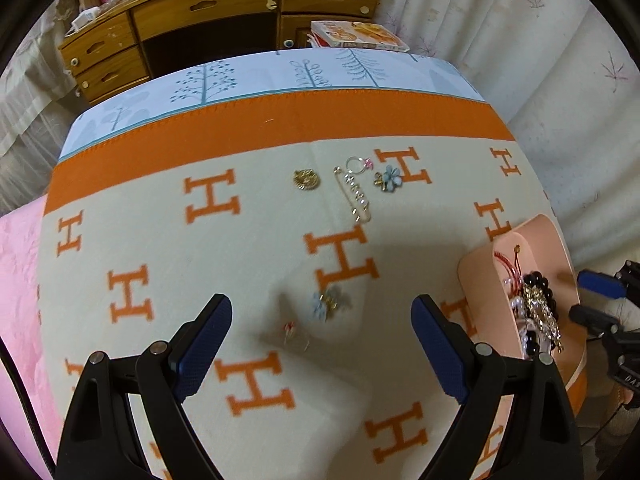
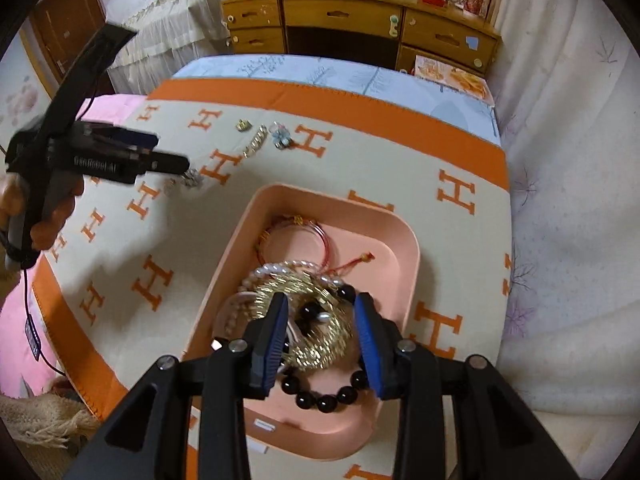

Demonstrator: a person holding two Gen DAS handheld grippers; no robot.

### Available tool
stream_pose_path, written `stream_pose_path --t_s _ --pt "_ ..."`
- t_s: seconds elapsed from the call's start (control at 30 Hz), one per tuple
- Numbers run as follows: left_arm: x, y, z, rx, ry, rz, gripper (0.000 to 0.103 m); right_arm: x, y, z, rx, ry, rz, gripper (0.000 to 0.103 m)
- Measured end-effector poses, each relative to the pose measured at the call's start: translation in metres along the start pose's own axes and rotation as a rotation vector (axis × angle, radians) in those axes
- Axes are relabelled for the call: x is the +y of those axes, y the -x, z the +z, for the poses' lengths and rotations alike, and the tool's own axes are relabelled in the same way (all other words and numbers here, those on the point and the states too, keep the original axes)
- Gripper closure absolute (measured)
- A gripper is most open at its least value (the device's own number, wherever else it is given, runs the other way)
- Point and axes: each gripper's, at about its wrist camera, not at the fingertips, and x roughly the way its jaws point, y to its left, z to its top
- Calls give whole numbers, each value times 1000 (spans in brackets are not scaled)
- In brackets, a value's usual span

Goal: Organize jewelry
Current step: 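Carry the gold necklace with the right tool into the pink tray and release, then grasp the blue flower earring with the left tool while the right tool reaches the pearl pin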

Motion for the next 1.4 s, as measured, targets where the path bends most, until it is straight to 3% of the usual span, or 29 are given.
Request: stream_pose_path --t_s 0.2,0.3,0.57,0.73,1.07,1.4 --pt "-6 24 -22 -118 35 48 13 24 24 -5 -100 47 26 68" --pt "-16 36 -35 -175 48 28 13 39 29 -5 -126 84 36 68" --pt "-33 57 -58 -239 14 82 13 63 41 8 -166 91 71 68" --pt "-28 67 -56 -266 31 91 13 60 48 25 -203 46 60 68" --pt "-7 59 -33 -245 90 77 13 35 25 92 -157 -44 34 68" --pt "11 19 -28 -179 122 1 13 7 -56 134 -15 -153 67 68"
